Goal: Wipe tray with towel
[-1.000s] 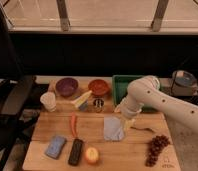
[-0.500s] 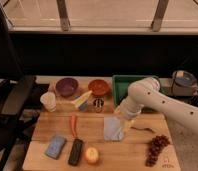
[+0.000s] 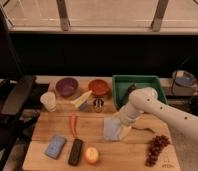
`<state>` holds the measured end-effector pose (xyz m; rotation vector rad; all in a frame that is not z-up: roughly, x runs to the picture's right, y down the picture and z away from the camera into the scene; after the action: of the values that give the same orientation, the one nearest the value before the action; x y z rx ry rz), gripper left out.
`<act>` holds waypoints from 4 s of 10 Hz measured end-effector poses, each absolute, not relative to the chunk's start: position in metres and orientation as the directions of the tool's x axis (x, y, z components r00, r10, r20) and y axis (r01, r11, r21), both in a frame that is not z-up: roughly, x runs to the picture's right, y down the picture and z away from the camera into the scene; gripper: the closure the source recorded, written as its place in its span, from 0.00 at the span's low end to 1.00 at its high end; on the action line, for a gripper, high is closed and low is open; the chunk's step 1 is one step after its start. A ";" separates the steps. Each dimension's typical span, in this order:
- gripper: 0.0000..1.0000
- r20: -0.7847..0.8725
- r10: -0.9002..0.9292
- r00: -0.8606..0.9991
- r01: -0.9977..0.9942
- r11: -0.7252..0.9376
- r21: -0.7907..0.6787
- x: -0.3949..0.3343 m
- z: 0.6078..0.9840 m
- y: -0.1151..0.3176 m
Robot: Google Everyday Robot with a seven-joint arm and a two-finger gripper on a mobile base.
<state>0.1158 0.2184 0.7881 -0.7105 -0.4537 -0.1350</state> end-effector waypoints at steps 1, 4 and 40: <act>0.35 0.442 0.039 0.896 0.270 0.743 -0.613 0.118 0.792 0.226; 0.35 0.431 0.063 0.900 0.260 0.715 -0.649 0.113 0.812 0.247; 1.00 -0.125 0.251 0.960 -0.281 0.852 -0.442 0.306 0.822 0.008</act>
<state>0.3057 0.0080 0.8223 -0.4751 0.0633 0.2803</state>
